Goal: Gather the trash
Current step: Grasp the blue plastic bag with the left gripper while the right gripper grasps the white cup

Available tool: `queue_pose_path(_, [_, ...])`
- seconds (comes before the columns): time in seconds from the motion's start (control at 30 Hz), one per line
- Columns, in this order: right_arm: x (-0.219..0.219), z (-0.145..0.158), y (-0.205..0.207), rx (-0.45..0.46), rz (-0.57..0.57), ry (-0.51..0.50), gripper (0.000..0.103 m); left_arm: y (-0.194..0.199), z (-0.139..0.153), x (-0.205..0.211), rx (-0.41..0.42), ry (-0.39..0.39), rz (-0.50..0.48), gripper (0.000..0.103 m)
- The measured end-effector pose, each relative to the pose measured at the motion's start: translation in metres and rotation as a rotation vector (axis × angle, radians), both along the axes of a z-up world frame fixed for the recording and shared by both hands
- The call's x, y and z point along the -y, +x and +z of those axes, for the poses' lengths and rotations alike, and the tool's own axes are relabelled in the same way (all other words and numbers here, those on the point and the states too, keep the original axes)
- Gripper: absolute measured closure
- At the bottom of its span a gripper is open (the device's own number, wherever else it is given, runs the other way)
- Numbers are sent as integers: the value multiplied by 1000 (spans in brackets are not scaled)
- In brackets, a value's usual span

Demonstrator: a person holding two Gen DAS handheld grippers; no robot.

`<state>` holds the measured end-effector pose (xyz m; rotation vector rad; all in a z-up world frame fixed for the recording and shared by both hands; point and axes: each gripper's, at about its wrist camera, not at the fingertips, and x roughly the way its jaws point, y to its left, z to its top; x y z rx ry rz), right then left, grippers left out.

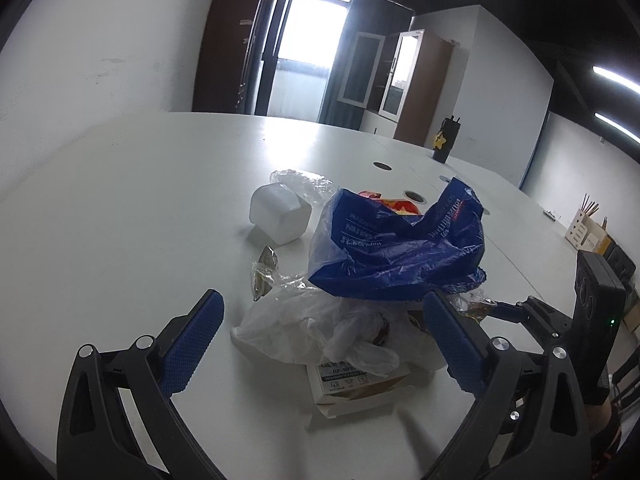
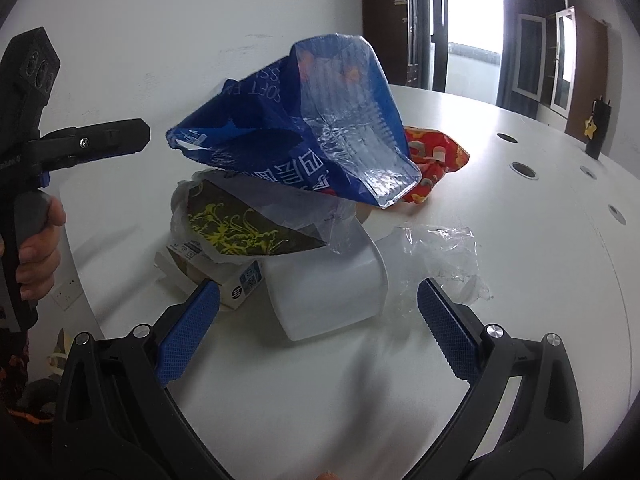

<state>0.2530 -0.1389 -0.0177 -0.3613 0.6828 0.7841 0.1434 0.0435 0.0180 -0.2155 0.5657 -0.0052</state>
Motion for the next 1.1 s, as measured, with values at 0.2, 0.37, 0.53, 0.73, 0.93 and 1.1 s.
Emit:
queue_pose_path(0.2, [-2,-3,12,-64,23,24,8,23,13,-4,0,-12,-2,6])
queue_pose_path(0.37, [-7,-6,19,-96,37,24,8,43,10,2,-32,-1,-30,8])
queue_pose_path(0.53, [-12,-9,15,-98,46,4,21,55,5,12,-86,8,-50,38])
queue_pose_path(0.73, [-10,-9,9,-75,14,-19,41,53,0,12,-81,-29,-48,81])
queue_pose_path(0.93, [5,-4,-4,-52,-21,-4,41,32,17,17,0,-30,-22,86])
queue_pose_path(1.1, [22,5,-22,-27,-55,12,42,10,30,9,55,-59,38,86])
